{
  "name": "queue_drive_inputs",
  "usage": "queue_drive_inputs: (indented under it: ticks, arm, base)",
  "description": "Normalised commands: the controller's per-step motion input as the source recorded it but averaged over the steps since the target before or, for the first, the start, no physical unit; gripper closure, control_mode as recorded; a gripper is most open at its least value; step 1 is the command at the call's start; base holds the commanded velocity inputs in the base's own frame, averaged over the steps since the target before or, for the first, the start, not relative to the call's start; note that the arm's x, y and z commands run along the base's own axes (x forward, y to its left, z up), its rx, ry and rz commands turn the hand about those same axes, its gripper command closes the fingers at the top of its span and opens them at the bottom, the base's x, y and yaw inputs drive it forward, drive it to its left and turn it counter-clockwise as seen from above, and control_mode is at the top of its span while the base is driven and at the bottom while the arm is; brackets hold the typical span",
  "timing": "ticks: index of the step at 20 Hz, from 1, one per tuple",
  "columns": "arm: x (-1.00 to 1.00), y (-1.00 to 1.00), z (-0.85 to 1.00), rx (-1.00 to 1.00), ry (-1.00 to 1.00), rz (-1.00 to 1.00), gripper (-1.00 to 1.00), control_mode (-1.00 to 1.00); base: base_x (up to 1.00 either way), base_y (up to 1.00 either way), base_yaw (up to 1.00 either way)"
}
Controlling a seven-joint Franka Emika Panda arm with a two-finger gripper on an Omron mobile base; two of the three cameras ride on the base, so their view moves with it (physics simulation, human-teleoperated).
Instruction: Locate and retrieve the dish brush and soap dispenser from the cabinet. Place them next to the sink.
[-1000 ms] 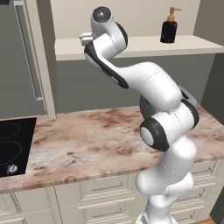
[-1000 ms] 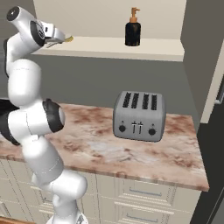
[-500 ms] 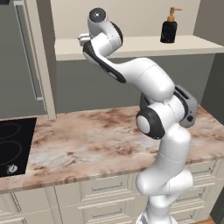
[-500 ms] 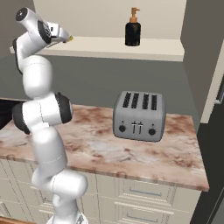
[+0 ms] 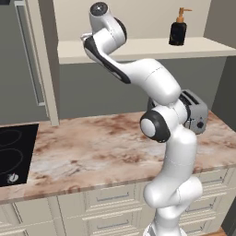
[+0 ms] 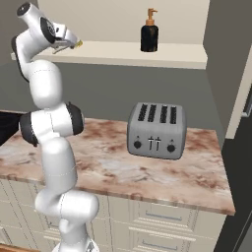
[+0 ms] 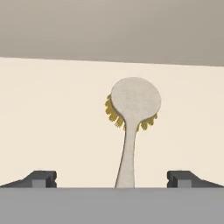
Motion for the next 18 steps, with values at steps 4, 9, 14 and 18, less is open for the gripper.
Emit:
queue_drive_inputs:
  ticks: [4,9,14,18]
  arm:
    - [-0.28,-0.14,-0.63,0.23,-0.05,-0.09,-1.00,-1.00]
    - [-0.27,0.00,-0.56,0.32,-0.19,-0.08,1.00,-1.00]
    - [-0.19,-0.02,-0.49,0.26,-0.11,-0.05,1.00,-1.00]
    - [-0.09,0.14,-0.24,0.03,0.04,0.05,1.00,-1.00]
  base:
    - [0.00,0.00,0.00]
    - [0.00,0.00,0.00]
    - [0.00,0.00,0.00]
    - [0.00,0.00,0.00]
